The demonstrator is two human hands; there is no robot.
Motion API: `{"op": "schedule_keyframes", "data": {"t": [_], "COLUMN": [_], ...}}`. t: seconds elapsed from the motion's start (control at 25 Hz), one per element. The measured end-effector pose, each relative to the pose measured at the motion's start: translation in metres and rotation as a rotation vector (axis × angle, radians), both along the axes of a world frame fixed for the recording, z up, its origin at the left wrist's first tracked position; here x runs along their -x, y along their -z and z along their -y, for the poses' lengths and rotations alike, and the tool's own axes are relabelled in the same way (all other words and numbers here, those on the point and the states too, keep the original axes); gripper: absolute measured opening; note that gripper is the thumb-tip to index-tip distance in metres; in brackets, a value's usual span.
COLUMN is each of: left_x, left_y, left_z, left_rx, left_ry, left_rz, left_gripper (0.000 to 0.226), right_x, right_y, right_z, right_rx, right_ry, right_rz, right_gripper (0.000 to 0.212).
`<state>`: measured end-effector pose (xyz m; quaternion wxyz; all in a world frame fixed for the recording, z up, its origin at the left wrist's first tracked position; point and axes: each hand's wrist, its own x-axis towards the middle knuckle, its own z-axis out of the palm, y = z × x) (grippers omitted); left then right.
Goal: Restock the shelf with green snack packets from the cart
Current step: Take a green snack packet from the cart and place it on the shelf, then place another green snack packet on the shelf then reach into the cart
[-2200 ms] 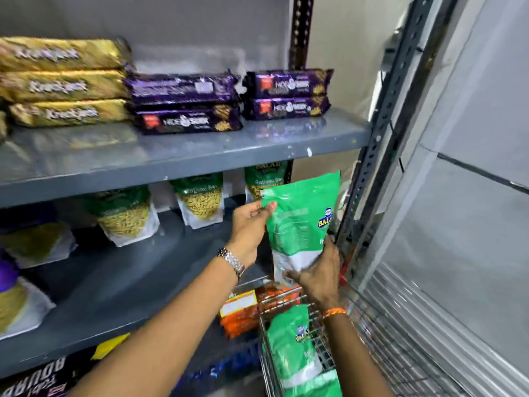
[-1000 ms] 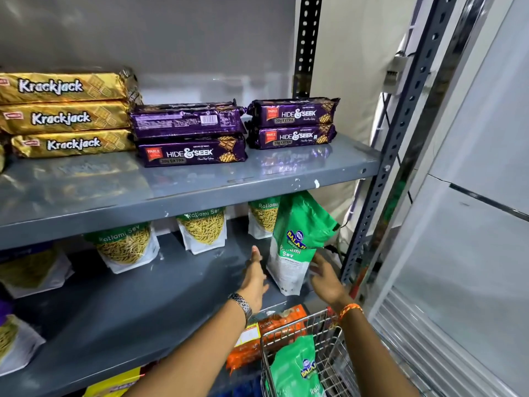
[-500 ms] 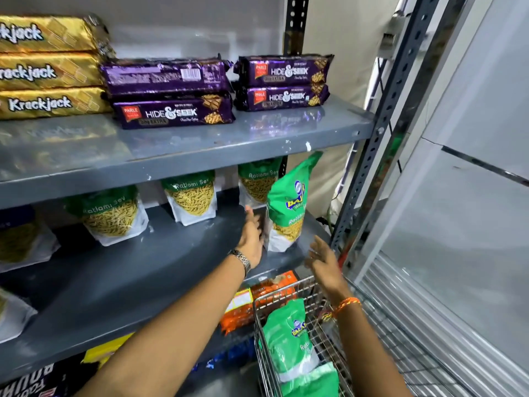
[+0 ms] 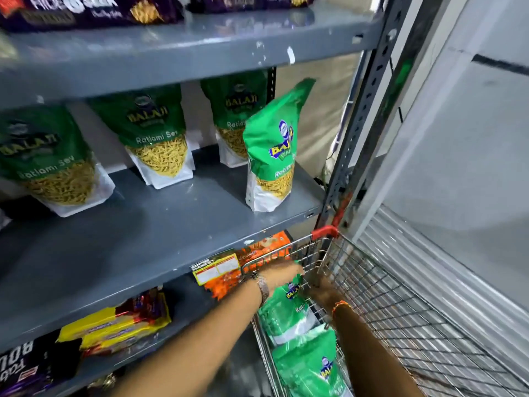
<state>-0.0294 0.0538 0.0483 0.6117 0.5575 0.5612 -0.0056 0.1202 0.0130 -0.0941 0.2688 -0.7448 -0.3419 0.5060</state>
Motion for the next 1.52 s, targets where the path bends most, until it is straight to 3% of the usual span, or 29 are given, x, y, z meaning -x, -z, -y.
{"op": "schedule_keyframes", "data": {"t": [0.08,0.24,0.36,0.48,0.56,0.68,0.8,0.96,1.08,1.16,1.24,1.32,1.4,1.52], "left_x": [-0.012,-0.031,-0.036,-0.025,-0.014,0.008,0.042,0.088,0.135,0.159,0.181,0.198,0.215,0.238], "left_y": [0.019,0.044,0.051,0.060,0.060,0.047,0.010,-0.053,-0.096,-0.120,-0.138,-0.148,-0.158,-0.172], "left_z": [-0.014,-0.031,-0.038,-0.037,-0.030,-0.011,0.004,0.016,0.018,0.016,0.010,-0.007,-0.027,-0.051], "left_rx": [-0.120,-0.286,-0.311,-0.359,-0.356,-0.444,-0.798,-1.146,-0.892,-0.782,-0.787,-0.749,-0.715,-0.708], "left_ry": [0.234,0.582,0.790,0.924,0.957,0.770,0.570,0.132,-0.290,-0.410,-0.515,-0.656,-0.733,-0.741], "left_rz": [-0.216,-0.497,-0.624,-0.710,-0.643,-0.417,-0.241,-0.027,0.434,0.623,0.695,0.747,0.796,0.814], "left_gripper": [0.034,0.044,0.040,0.037,0.034,0.018,0.032,0.020,0.040,0.031,0.014,0.014,0.014,0.019], "right_x": [0.001,-0.005,-0.010,-0.016,-0.016,-0.017,-0.016,-0.003,0.031,0.060,0.093,0.122,0.145,0.174], "right_y": [0.019,0.048,0.051,0.052,0.040,0.000,-0.066,-0.161,-0.223,-0.250,-0.271,-0.285,-0.295,-0.300], "right_z": [-0.007,-0.016,-0.003,0.019,0.034,0.051,0.056,0.047,0.029,0.010,-0.013,-0.037,-0.060,-0.090], "right_rx": [-0.011,-0.092,-0.154,-0.174,-0.186,-0.228,-0.363,-0.614,-0.742,-0.775,-0.801,-0.830,-0.855,-0.843], "right_ry": [-0.017,0.070,0.092,0.205,0.264,0.300,0.278,0.269,0.204,0.134,0.043,-0.017,-0.060,-0.074], "right_rz": [0.031,-0.148,-0.326,-0.412,-0.433,-0.448,-0.415,-0.430,-0.554,-0.579,-0.541,-0.464,-0.344,-0.259], "right_gripper": [0.041,0.033,0.010,0.023,0.027,0.025,0.019,0.030,0.025,0.022,0.020,0.019,0.033,0.020]}}
